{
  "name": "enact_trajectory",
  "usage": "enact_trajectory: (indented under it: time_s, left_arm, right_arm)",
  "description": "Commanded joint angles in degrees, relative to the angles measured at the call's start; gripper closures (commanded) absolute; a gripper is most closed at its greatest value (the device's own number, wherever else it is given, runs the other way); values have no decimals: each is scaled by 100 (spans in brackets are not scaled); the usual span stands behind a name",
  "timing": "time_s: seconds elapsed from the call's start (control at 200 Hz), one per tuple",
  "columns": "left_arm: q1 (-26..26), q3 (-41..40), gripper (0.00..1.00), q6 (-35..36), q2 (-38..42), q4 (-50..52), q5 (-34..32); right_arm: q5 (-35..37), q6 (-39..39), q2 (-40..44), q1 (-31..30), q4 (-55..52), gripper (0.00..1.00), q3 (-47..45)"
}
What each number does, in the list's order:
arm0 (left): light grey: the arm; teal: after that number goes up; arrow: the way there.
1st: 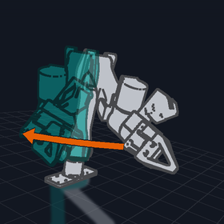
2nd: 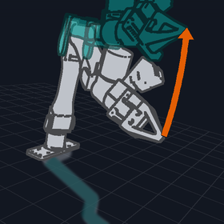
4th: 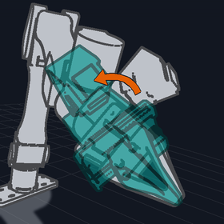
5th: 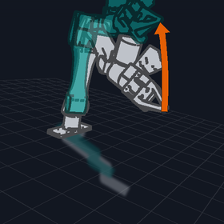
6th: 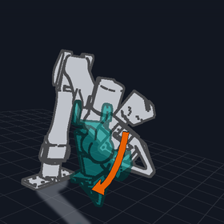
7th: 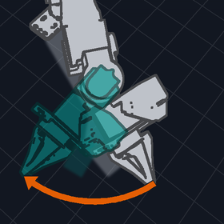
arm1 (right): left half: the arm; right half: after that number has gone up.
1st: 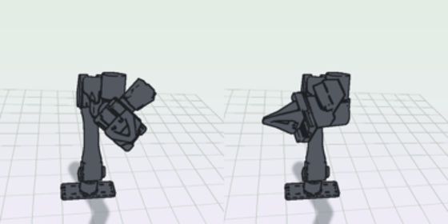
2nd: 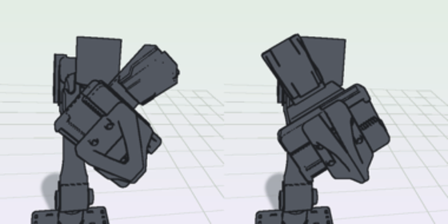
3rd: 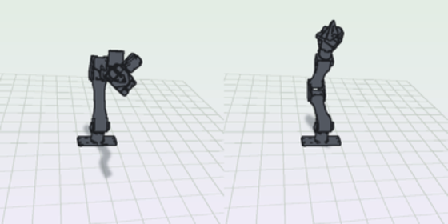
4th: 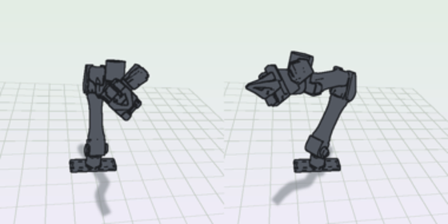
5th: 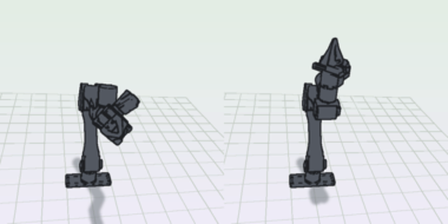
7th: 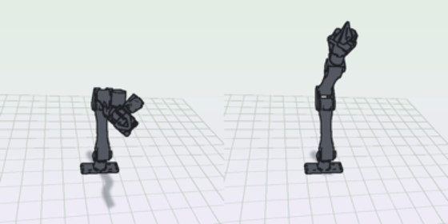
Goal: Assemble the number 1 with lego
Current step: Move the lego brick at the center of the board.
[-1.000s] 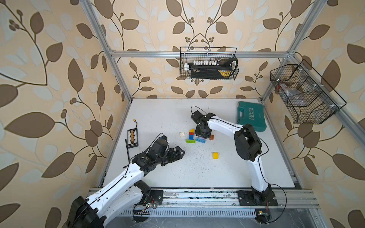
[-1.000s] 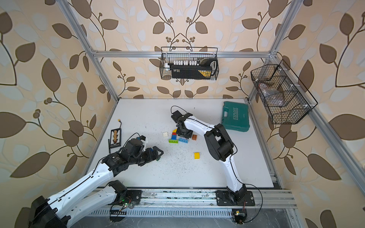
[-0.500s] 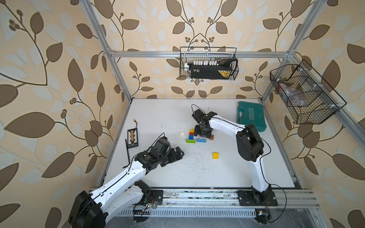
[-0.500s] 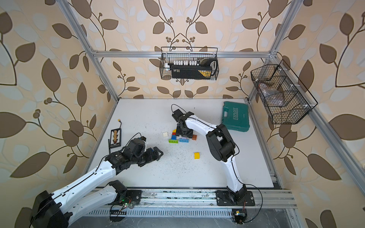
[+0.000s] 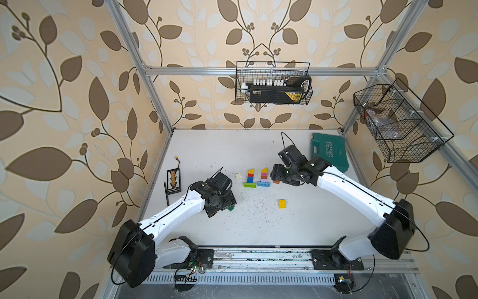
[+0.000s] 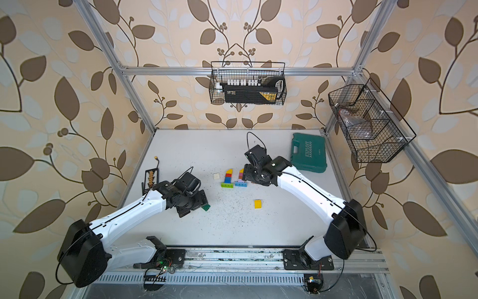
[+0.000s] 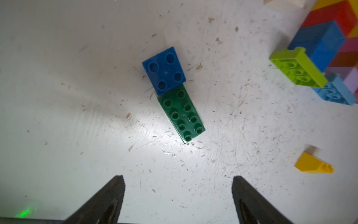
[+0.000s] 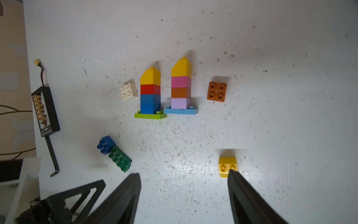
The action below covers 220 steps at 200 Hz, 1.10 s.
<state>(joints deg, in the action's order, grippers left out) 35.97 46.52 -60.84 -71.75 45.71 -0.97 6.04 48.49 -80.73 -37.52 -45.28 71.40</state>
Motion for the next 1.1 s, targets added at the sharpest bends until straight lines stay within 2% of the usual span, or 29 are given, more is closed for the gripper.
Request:
enact_trajectory:
  time_s: [0.0, 0.135, 0.325, 0.49, 0.625, 0.8, 0.875, 0.945, 1.095]
  left_arm:
    - [-28, 379, 10, -635, -366, 633, -49]
    - [-36, 799, 6, -1184, -859, 795, -267]
    - [-89, 1428, 6, -1493, -1699, 839, -323]
    - [-125, 1558, 10, -1690, -2313, 652, 35]
    - [-142, 1567, 14, -1814, -2638, 685, 76]
    - [-160, 1523, 32, -1877, -2873, 539, 147]
    - [-160, 1538, 44, -1887, -3008, 517, 217]
    - [-151, 1491, 51, -1960, -3064, 465, 332]
    - [134, 1502, 66, -2179, -3014, 347, 445]
  right_arm:
    - [110, 29, 595, -19, 430, 23, -551]
    - [-35, -29, 1038, -23, 385, 22, -889]
    - [-207, -205, 1554, -26, 296, 22, -1259]
    - [-141, -346, 2016, -3, 212, 22, -1467]
    - [-86, -434, 2317, 28, 82, 22, -1501]
    - [-103, -446, 2668, 58, 42, 21, -1631]
    - [-112, -446, 2794, 59, -17, 22, -1656]
    - [-89, -454, 2910, 65, -110, 22, -1664]
    - [34, -455, 3196, 72, -244, 21, -1699]
